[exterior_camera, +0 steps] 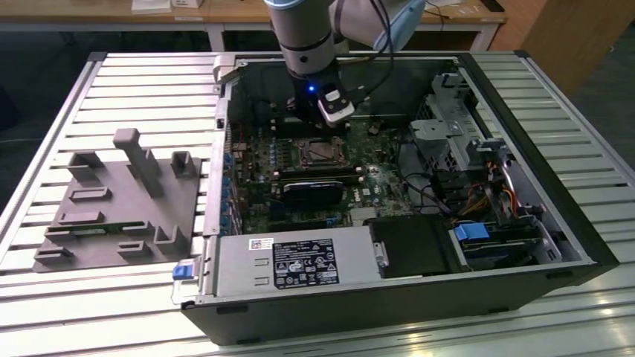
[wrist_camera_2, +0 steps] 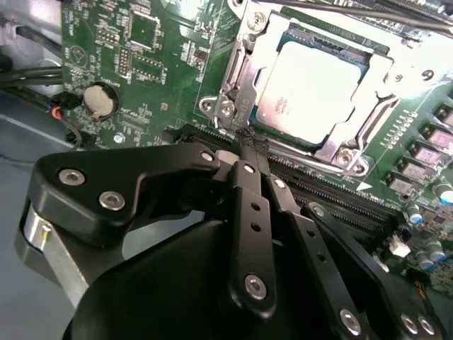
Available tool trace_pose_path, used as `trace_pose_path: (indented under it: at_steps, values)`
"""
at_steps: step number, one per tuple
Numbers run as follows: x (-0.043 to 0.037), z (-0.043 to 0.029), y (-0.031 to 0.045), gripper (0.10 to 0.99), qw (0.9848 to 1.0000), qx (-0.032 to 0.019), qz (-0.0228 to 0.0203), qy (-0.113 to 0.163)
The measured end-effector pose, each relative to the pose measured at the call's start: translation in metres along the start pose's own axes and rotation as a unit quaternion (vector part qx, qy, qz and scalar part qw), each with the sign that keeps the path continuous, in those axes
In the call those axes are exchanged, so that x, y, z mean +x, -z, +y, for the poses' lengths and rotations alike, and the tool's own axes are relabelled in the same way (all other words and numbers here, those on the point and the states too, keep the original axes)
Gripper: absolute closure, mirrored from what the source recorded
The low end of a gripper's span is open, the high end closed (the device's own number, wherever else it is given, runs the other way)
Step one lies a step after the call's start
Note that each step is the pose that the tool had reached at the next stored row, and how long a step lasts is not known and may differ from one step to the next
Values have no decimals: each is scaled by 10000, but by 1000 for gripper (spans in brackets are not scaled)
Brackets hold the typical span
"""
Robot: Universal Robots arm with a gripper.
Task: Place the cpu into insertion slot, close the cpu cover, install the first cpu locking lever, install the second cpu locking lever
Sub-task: 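Install the first cpu locking lever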
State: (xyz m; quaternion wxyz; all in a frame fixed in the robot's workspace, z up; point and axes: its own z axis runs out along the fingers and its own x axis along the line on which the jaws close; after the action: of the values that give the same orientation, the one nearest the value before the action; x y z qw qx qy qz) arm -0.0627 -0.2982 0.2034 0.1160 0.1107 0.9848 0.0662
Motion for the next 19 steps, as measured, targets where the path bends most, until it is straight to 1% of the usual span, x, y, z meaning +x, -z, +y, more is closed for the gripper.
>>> trace_pose_path:
  at_steps: [9,10,13,14,16,18,19]
  values:
    - [-49,35,219,984,10000,0,0,0]
    - [-51,37,231,984,10000,0,0,0]
    - [-52,38,232,984,10000,-1,0,0]
    - [-55,38,231,984,10000,25,19,3]
    - [-63,40,225,984,9999,75,115,-2]
    - [-72,41,221,984,9997,134,219,-5]
    - [-77,42,219,984,9995,166,263,-6]
